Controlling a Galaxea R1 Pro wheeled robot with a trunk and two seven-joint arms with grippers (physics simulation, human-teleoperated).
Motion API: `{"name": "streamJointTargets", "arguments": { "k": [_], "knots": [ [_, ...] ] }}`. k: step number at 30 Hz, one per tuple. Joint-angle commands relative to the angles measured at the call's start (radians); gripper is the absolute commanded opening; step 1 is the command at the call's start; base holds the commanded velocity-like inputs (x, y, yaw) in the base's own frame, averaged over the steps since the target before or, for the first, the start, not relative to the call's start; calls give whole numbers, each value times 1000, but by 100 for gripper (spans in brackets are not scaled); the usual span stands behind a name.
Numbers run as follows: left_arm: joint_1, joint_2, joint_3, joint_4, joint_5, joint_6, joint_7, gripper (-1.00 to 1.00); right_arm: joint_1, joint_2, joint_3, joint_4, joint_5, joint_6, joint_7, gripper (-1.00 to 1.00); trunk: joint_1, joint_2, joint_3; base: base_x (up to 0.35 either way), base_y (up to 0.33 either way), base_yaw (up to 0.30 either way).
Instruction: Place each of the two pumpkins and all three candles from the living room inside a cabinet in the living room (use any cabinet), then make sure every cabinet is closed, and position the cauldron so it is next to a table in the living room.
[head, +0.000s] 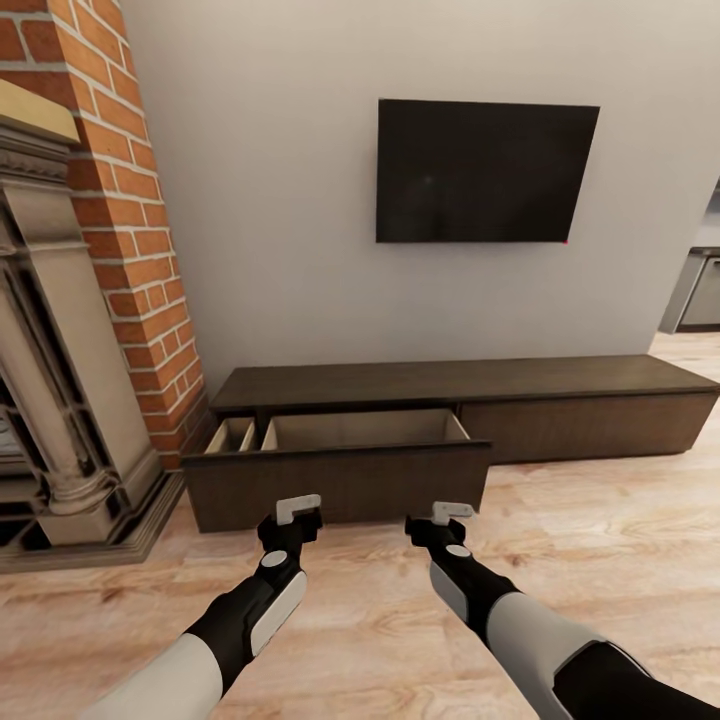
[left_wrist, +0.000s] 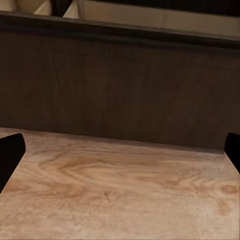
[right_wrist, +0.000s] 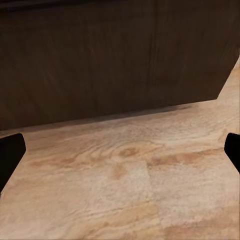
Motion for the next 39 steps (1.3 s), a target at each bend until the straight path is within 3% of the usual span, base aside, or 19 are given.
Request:
{"name": "streamJointTargets", "arguments": {
  "k": [1,17,25,30,39],
  "knots": [
    [-1,1,-6,0,9,-3,7,100,-1,1,9,0,-10,-6,-4,100,0,0,-1,199,0,0],
    [-1,0,-5,-1,8,-19,8,100,-1,-2,10,-3,-10,-11,-3,100,0,0,-1,25,0,0],
    [-1,-1,-2,-1,12,-19,15,100,-1,-4,9,-3,-10,-15,-3,100,4,-2,-32,0,0,0],
    [-1,-9,2,15,16,-19,18,100,0,-4,10,1,-11,-58,-3,100,6,-3,-51,0,0,0],
    [-1,-24,10,46,15,-22,23,100,1,-4,9,2,-12,-68,-3,100,10,-6,-86,0,0,0]
  ]
}}
